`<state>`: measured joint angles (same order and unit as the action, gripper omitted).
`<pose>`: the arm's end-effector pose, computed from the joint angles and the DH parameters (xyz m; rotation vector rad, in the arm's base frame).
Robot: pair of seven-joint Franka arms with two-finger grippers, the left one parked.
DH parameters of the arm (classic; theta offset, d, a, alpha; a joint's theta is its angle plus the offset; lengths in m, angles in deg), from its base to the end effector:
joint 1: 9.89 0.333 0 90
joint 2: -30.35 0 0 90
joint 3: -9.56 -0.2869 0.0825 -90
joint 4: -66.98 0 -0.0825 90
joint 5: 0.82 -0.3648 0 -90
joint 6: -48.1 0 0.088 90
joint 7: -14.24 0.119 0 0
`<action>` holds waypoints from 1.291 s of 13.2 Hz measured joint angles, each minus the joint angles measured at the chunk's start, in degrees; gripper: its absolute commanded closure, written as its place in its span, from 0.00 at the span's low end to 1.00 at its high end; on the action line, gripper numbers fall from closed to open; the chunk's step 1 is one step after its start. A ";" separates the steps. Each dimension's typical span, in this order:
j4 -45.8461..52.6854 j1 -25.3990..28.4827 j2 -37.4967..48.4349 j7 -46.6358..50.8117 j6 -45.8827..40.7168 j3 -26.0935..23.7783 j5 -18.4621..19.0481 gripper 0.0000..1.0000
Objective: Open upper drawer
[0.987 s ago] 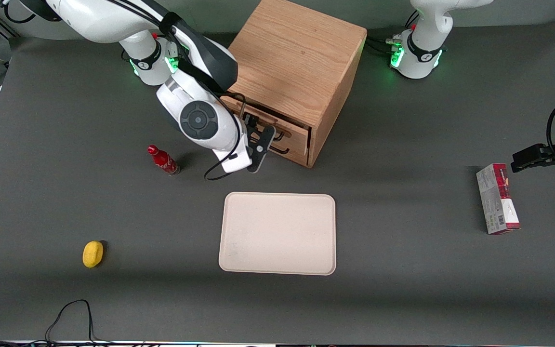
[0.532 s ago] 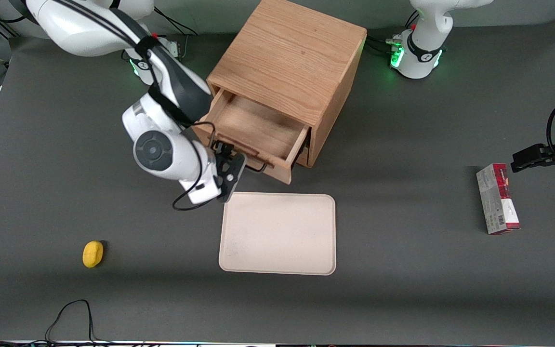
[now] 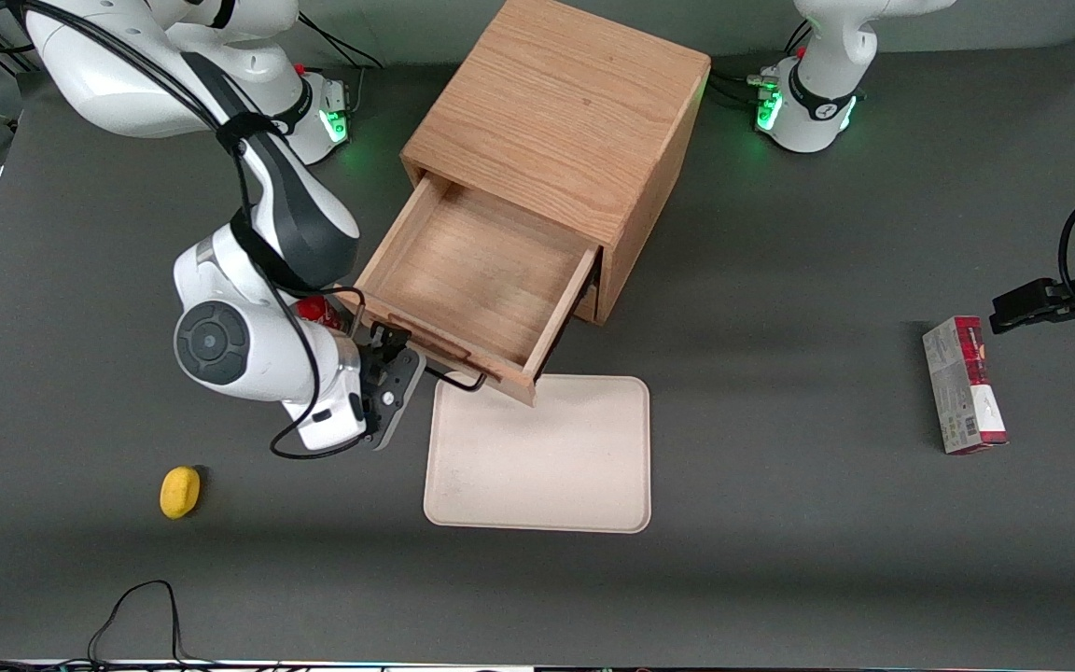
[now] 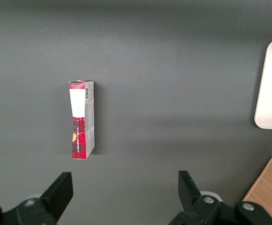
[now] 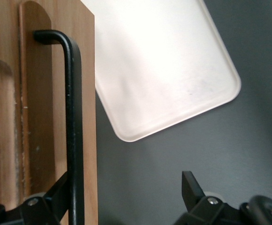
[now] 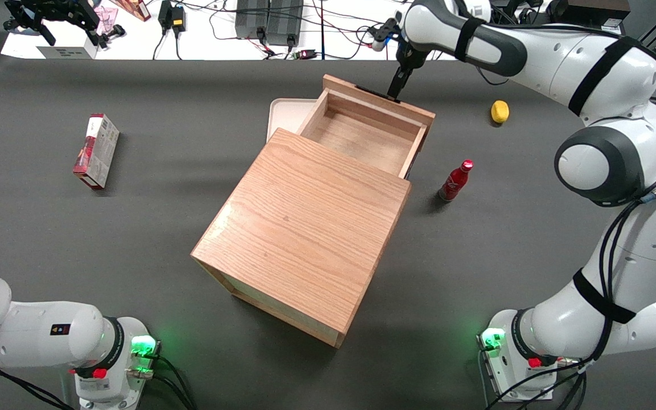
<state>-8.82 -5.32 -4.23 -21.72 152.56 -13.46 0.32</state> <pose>0.6222 0.2639 0.3697 -2.5310 -1.4775 0.0622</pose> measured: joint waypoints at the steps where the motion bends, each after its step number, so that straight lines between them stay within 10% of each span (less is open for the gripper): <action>1: 0.83 -0.01 -0.41 0.00 -0.02 0.24 0.00 0.00; 10: 8.67 0.09 3.39 2.06 -5.58 1.95 0.63 0.00; 17: -7.63 -0.19 25.85 29.74 -15.79 20.27 -8.06 0.00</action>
<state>-16.45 -5.50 21.62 8.02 136.76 6.81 -7.74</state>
